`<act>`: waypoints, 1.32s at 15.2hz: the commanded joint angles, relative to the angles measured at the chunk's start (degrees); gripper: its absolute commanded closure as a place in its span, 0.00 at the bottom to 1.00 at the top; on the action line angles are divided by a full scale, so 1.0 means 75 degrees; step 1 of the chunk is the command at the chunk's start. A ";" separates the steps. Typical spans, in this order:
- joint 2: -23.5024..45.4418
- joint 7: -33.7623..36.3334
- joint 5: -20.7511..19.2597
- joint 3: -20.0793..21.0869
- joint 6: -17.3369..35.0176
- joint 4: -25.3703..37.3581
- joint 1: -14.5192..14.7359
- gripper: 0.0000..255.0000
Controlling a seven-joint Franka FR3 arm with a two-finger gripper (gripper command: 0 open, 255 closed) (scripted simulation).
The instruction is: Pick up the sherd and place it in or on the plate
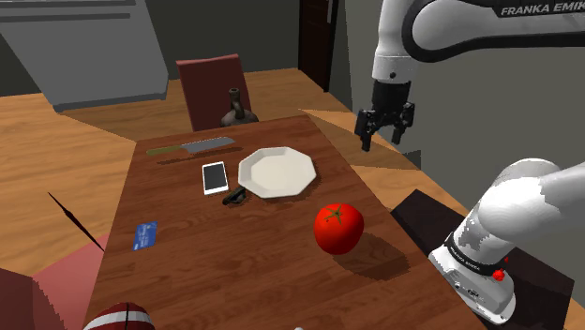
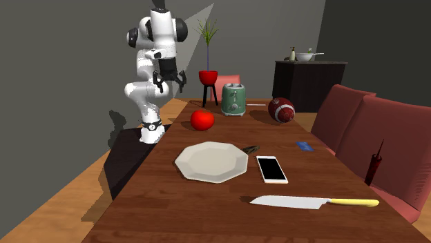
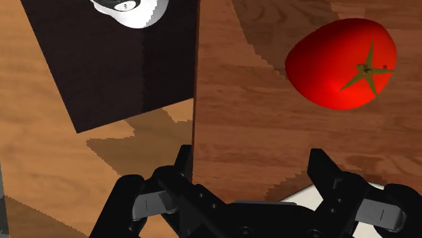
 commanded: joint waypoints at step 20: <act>0.5985 0.8319 -0.1649 0.4194 0.2853 0.3372 -0.0954 0.00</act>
